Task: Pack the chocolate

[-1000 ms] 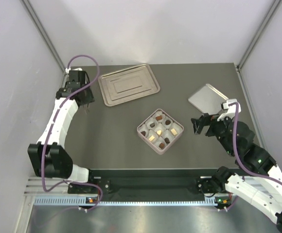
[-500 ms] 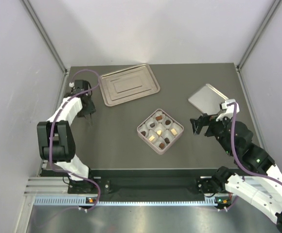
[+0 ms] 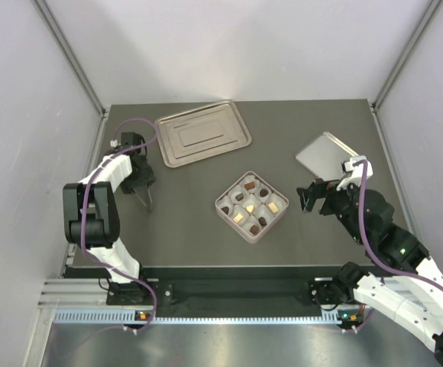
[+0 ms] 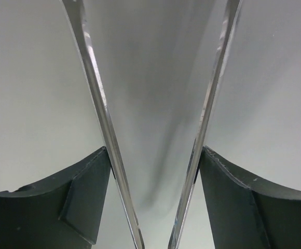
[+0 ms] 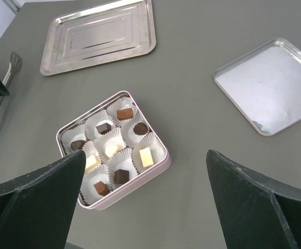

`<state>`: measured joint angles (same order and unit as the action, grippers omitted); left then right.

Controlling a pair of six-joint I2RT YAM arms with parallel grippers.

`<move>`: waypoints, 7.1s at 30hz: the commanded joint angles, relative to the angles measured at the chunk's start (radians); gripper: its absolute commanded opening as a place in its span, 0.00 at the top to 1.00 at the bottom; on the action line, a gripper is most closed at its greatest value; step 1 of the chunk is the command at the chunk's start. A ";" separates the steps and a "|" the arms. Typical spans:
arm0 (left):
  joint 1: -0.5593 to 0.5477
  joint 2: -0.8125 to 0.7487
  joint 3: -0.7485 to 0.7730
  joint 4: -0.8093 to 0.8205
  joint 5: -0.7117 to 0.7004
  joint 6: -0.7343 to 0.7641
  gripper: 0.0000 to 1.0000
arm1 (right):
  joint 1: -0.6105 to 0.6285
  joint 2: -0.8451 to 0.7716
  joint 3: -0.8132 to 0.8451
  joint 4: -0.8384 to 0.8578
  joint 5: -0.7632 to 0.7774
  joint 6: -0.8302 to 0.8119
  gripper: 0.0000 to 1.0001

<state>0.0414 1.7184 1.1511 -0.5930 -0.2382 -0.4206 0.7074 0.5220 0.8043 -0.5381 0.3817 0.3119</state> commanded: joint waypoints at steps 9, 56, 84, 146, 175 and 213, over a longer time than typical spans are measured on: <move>0.008 0.040 -0.016 0.029 0.027 -0.044 0.22 | -0.009 0.010 0.010 0.056 -0.014 0.015 0.00; -0.094 -0.536 -0.255 0.282 0.902 -0.006 0.02 | -0.516 1.493 0.886 0.030 0.043 0.319 0.53; -0.112 -0.548 -0.246 0.268 0.876 0.006 0.01 | -0.552 1.733 1.012 0.020 -0.124 0.271 1.00; -0.437 0.388 0.545 2.290 0.933 -1.463 0.09 | -0.309 0.744 0.688 0.900 -0.909 0.938 1.00; -0.442 0.392 0.426 2.290 0.932 -1.532 0.65 | -0.597 0.714 0.408 0.676 -0.975 0.754 0.76; -0.377 0.227 -0.131 2.288 1.455 -1.498 1.00 | -0.620 0.585 0.022 0.331 -0.914 0.319 0.14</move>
<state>-0.3286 2.0113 1.0473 1.2652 1.1656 -1.9347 0.1005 1.1324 0.8093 -0.2226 -0.5106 0.6571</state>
